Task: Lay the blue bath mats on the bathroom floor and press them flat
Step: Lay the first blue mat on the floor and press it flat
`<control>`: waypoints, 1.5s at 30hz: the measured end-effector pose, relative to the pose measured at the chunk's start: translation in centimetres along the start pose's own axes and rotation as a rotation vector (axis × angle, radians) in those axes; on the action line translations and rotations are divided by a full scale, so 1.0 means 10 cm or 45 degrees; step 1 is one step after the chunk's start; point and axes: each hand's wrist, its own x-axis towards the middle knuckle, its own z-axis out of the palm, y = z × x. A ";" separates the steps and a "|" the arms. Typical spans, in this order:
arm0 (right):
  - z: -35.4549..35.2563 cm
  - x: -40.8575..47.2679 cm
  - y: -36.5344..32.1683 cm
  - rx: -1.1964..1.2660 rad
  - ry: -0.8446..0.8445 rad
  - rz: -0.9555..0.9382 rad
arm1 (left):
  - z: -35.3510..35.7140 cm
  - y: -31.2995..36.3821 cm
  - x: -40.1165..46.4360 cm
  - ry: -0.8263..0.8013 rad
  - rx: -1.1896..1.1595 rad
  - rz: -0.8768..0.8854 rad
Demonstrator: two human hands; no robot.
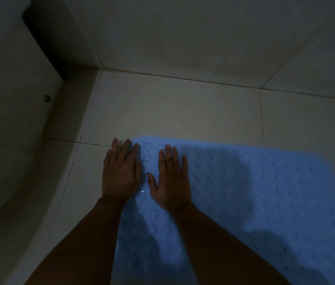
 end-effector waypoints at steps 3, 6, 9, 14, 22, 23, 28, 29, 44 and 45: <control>0.01 0.00 0.02 0.007 -0.003 0.000 | 0.00 -0.03 -0.01 -0.011 -0.012 -0.040; 0.01 -0.01 0.01 0.007 -0.024 0.005 | -0.01 -0.09 -0.02 -0.002 -0.022 -0.095; 0.00 0.03 0.01 0.029 -0.042 -0.006 | -0.05 -0.13 -0.03 0.037 -0.026 -0.126; -0.11 0.07 -0.01 0.130 -0.159 0.028 | -0.15 -0.12 -0.11 0.044 -0.021 -0.135; -1.19 0.79 0.48 0.584 -0.429 0.157 | -0.08 0.48 -0.11 0.006 -0.071 -0.134; -1.29 0.79 0.59 0.581 -0.354 0.189 | -0.03 0.61 -0.10 -0.001 -0.076 -0.108; -1.28 0.44 1.07 0.574 -0.122 0.268 | 0.34 1.28 -0.02 -0.165 -0.103 0.115; -1.21 0.33 1.14 0.575 -0.061 0.260 | 0.43 1.38 -0.02 -0.202 -0.090 0.152; -0.83 -0.01 1.94 0.434 0.143 0.094 | 0.86 1.70 -0.10 -0.114 0.131 0.289; -0.83 -0.01 1.96 0.427 0.165 0.083 | 0.86 1.70 -0.09 -0.114 0.125 0.280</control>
